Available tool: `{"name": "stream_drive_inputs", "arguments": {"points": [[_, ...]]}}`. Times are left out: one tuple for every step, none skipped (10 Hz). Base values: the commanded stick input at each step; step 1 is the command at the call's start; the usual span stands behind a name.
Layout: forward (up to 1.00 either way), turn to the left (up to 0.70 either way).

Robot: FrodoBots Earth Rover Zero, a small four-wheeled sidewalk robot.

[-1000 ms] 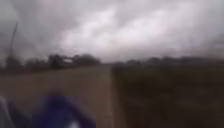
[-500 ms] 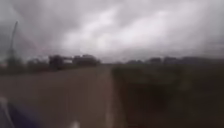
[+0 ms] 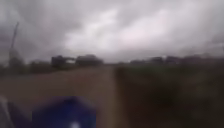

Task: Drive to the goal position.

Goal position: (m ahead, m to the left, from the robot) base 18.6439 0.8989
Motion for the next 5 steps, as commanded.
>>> {"name": "stream_drive_inputs", "arguments": {"points": [[0.85, 0.00], [0.85, 0.00], [0.85, 0.00], [0.85, 0.00], [0.85, 0.14]]}}
